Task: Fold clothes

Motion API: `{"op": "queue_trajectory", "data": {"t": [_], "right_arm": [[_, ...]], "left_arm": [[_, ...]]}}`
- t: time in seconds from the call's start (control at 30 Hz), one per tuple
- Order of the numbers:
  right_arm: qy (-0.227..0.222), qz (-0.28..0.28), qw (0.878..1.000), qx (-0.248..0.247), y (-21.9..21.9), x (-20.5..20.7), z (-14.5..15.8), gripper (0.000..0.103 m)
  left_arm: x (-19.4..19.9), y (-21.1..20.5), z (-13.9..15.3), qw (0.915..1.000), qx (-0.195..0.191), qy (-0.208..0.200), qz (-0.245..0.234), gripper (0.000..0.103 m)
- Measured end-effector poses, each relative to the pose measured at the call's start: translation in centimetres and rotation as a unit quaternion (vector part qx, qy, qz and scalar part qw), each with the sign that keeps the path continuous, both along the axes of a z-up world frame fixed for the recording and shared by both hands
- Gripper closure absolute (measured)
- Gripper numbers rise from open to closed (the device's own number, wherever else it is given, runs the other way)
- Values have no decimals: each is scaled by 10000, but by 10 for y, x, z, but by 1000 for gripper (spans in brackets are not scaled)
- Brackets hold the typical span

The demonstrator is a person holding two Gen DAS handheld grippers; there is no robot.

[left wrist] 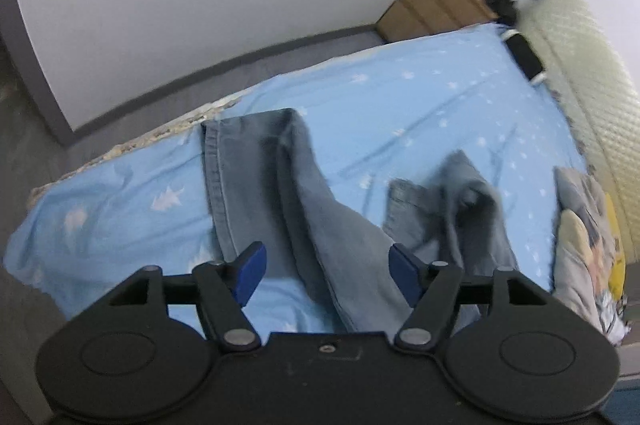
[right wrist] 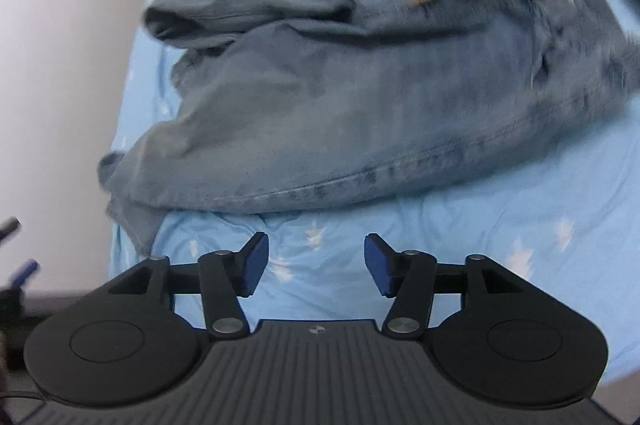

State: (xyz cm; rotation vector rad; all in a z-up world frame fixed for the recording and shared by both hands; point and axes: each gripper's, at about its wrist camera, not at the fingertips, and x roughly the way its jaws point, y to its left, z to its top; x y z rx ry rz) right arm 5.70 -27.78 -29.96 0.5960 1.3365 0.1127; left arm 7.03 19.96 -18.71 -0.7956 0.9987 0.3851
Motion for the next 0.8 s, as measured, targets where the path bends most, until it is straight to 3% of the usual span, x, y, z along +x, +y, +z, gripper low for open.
{"op": "queue_trajectory", "data": {"t": [0.1,0.2,0.37,0.53,0.6,0.67,0.7,0.73,0.8], "right_arm": [[311,-561,9979,120,12,3,-13,28],[572,-1479,9871,220,24,11,-32,28],[986,-2808,9529,584,43,19,-69,27],[1283,-3504,9262,548,62,28,-93,27],[1264,-3567,9247,404,66,35,-97,29],[1190,-3721,9201,267,66,38,-96,39],[1152,-3799,9176,199,66,40,-96,50],[1095,-3791,9188,79,65,42,-92,68],[1011,-3803,9192,-147,64,42,-83,88]], "left_arm": [[42,36,-32,9994,-235,230,-52,35],[82,65,-65,9982,-450,376,-131,34],[133,99,-114,9952,-582,792,-27,34],[170,113,-140,9909,-870,1021,99,34],[181,109,-148,9901,-754,1185,-73,35],[189,104,-156,9882,-670,1365,-172,43],[192,104,-160,9869,-687,1448,-180,46],[194,102,-164,9856,-736,1506,-209,54],[197,98,-167,9841,-733,1591,-288,67]]}}
